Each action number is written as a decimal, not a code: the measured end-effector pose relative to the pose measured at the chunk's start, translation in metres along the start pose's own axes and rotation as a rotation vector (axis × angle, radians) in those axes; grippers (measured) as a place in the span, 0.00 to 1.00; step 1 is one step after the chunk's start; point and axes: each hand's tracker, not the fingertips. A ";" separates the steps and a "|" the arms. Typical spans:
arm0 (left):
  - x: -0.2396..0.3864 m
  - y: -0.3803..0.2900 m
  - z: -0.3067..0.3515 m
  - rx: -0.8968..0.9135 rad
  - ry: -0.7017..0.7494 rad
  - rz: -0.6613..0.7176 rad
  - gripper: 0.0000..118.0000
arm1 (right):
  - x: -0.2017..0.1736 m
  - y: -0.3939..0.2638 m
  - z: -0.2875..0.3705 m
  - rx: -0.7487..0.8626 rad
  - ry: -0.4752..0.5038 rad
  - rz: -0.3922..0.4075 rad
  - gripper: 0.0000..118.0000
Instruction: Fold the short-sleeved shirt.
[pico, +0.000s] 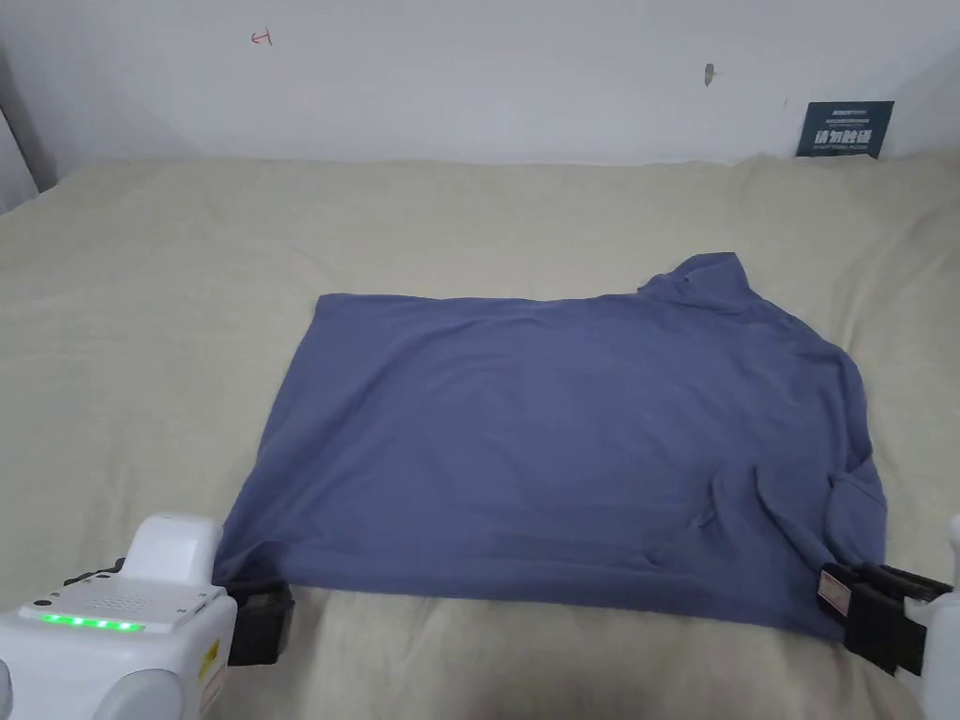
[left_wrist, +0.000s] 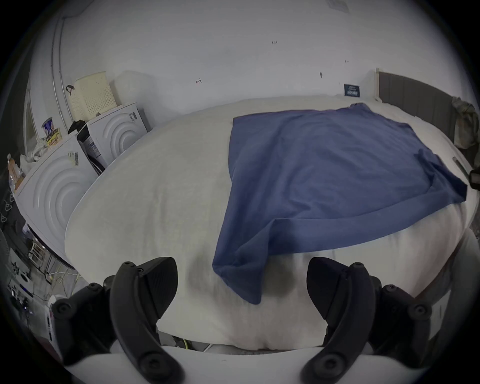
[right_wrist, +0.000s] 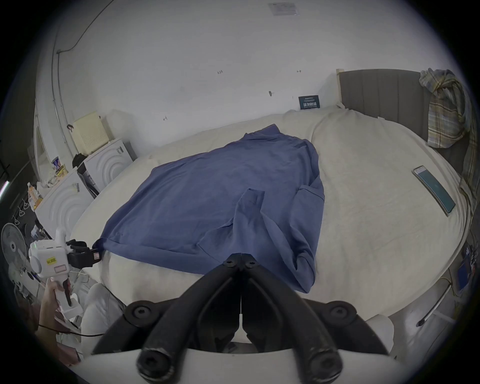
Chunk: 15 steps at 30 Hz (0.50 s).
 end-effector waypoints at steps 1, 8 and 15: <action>-0.001 0.000 0.000 0.002 -0.001 0.013 0.82 | 0.000 -0.002 0.001 -0.005 0.003 0.001 0.00; -0.002 0.001 0.010 0.022 0.011 0.036 0.04 | 0.014 -0.009 -0.003 -0.037 -0.013 -0.022 0.00; -0.010 0.009 0.013 0.014 -0.015 0.088 0.04 | 0.021 -0.014 -0.005 -0.069 -0.055 0.085 0.79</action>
